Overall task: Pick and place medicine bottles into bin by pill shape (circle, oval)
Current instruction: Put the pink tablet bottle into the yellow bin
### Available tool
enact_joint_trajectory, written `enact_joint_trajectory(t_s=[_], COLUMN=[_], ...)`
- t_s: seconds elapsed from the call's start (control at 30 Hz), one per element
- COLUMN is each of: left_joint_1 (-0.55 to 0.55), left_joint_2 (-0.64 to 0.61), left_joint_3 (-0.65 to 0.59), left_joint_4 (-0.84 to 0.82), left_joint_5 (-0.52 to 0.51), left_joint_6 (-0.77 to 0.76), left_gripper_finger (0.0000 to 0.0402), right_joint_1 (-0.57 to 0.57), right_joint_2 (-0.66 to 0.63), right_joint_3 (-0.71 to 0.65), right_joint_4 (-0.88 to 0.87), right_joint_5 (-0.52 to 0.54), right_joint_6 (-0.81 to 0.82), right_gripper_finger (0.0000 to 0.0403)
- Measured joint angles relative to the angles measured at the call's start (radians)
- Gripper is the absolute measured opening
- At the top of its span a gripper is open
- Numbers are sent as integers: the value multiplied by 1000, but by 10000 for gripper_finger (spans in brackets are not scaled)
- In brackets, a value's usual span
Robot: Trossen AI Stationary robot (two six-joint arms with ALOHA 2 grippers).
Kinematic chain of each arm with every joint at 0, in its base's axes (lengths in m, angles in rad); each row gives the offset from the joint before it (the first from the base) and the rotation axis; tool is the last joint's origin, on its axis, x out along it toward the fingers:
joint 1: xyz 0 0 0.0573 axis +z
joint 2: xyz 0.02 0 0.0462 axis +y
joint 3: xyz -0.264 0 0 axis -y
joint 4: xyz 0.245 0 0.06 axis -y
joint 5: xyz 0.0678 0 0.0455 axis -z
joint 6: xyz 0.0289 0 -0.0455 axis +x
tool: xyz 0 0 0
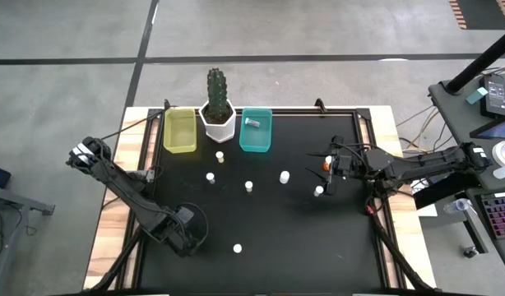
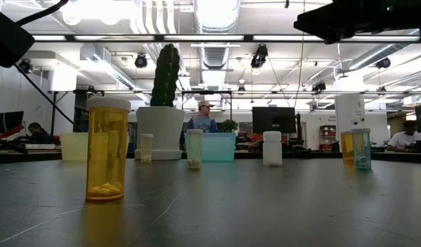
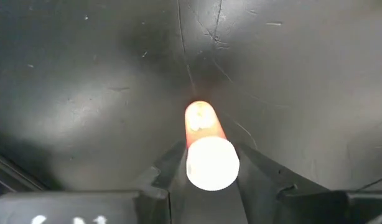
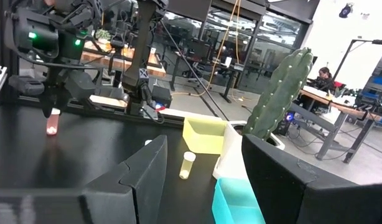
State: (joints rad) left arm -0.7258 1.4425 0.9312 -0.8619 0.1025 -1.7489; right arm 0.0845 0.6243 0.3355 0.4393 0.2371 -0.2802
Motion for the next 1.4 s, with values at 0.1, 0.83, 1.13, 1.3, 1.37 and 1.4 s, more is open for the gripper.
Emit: enact_joint_trajectory(t_s=[0.1,0.83,1.13,1.3,1.37,1.4], left_joint_1=[26,614,1017,1271,1372,1418], left_joint_2=[-19,-199,-293,-276,-254,-240], left_joint_3=[23,288,288,288,288,287], left_joint_4=[-1,-544,-535,-532,-523,-518], left_joint_5=[3,-205,-240,-239,-239,-239], left_joint_6=[12,740,1123,1360,1452,1493], left_gripper_finger=[97,97,97,97,97,97], right_joint_1=[0,-1,-9,-10,-10,-10], right_joint_2=[0,0,0,0,0,0], right_joint_3=[0,0,0,0,0,0], right_joint_4=[-3,-11,-11,-11,-11,-11], right_joint_5=[0,0,1,1,1,1], right_joint_6=[0,-5,-7,-8,-10,-15], right_gripper_finger=[201,201,201,201,201,201])
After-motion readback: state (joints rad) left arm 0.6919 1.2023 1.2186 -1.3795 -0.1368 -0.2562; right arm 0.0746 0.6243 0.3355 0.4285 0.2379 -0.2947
